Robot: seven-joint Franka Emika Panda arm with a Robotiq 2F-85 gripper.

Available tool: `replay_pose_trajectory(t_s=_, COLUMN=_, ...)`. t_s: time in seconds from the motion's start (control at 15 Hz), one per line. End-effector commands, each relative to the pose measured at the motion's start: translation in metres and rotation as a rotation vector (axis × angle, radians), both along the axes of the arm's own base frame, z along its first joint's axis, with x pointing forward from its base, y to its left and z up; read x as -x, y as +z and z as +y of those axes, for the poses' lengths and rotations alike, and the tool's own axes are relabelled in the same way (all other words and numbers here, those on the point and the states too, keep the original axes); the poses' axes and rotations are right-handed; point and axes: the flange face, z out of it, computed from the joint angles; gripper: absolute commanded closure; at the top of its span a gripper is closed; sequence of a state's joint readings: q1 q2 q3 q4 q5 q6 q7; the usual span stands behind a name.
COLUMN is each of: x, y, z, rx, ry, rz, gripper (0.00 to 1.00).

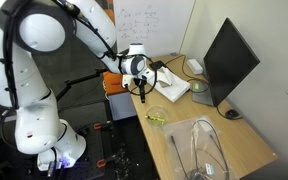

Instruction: Move the bowl to the right

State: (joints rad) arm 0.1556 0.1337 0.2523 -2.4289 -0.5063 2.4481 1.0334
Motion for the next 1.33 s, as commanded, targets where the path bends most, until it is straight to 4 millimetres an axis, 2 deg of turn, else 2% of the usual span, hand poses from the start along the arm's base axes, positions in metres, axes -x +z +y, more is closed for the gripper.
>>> replay_pose_trajectory(t_s=0.0, x=-0.025, y=-0.026, z=0.002, rx=0.078, ry=0.033, rz=0.074, gripper=0.00)
replay_pose_trajectory(t_s=0.33, x=-0.056, y=-0.059, z=0.001, rx=0.170, ry=0.059, rz=0.129, gripper=0.00)
replay_pose_trajectory(t_s=0.73, x=-0.086, y=-0.088, z=0.005, rx=0.187, ry=0.094, rz=0.181, gripper=0.02)
replay_pose_trajectory(t_s=0.87, x=-0.094, y=-0.094, z=0.003, rx=0.194, ry=0.100, rz=0.190, gripper=0.11)
replay_pose_trajectory(t_s=0.93, x=-0.097, y=-0.098, z=0.002, rx=0.196, ry=0.104, rz=0.198, gripper=0.21)
replay_pose_trajectory(t_s=1.0, x=-0.100, y=-0.100, z=0.000, rx=0.199, ry=0.099, rz=0.202, gripper=0.22)
replay_pose_trajectory(t_s=1.07, x=-0.102, y=-0.102, z=-0.002, rx=0.200, ry=0.098, rz=0.207, gripper=0.30)
replay_pose_trajectory(t_s=1.13, x=-0.104, y=-0.104, z=-0.003, rx=0.204, ry=0.096, rz=0.209, gripper=0.45)
replay_pose_trajectory(t_s=1.27, x=-0.106, y=-0.105, z=-0.004, rx=0.204, ry=0.097, rz=0.213, gripper=0.62)
